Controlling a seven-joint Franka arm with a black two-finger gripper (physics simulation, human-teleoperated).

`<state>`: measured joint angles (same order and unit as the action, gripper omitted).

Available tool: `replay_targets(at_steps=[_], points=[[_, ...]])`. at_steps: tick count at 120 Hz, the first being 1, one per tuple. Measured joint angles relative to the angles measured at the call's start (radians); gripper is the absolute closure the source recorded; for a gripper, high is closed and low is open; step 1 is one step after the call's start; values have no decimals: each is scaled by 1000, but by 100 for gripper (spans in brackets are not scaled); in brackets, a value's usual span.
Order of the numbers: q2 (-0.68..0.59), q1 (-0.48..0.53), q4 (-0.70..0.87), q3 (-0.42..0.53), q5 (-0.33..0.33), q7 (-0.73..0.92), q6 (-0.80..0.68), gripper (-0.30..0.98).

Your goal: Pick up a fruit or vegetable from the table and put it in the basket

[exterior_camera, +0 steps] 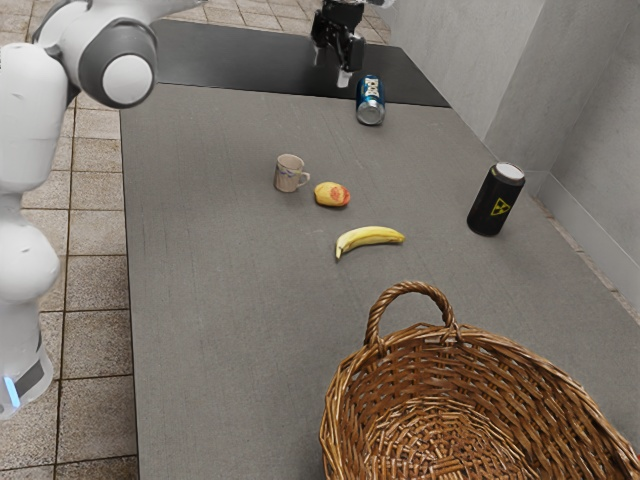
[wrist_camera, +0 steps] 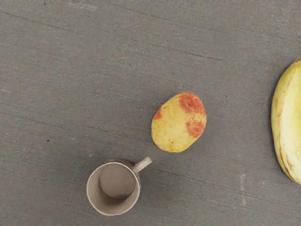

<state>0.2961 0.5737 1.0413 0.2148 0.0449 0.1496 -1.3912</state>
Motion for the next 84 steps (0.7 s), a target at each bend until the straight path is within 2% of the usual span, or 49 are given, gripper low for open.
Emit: replay_targets(at_steps=[17,41,67,84], points=[[20,-23,13,0,-13,-4,-25,0],[12,-44,15,-7,-90,-13,6,0],[-38,-257,344,-76,-70,-18,-149,0],[-45,-323,423,-84,-52,-21,-266,0]])
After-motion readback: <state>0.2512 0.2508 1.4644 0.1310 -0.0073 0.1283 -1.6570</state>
